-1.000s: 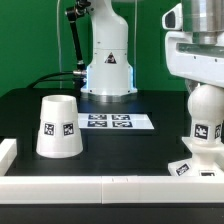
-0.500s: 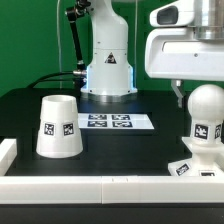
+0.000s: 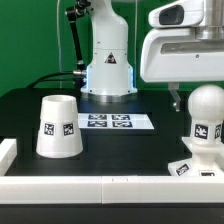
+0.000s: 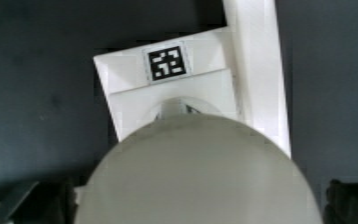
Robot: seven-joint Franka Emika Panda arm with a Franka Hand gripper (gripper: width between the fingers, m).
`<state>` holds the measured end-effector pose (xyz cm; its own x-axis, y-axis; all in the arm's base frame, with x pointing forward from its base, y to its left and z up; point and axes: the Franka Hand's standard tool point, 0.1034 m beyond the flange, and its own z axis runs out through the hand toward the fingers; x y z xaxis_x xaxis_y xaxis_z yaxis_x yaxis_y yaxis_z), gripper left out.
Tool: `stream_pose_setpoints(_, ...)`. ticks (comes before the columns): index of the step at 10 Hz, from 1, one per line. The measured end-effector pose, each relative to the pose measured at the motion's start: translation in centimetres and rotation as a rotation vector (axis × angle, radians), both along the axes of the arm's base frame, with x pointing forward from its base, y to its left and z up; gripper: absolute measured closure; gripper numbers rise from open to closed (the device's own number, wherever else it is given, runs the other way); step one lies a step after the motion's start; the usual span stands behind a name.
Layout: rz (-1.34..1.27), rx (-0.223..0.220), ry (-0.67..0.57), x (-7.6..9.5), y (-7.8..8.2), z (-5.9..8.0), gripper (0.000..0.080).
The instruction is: Assemble lamp
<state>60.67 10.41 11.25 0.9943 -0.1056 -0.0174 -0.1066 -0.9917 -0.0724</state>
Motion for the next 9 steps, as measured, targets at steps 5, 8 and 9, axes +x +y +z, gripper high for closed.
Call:
stream_pose_setpoints(5, 0.566, -0.067, -0.063, 0.19, 0.56, -0.26, 0.0101)
stream_pose_setpoints(8, 0.762, -0.078, -0.050, 0.52, 0.65, -0.31, 0.0101)
stream_pose_setpoints(9, 0.825, -0.078, -0.051, 0.53, 0.50, -0.34, 0.0101)
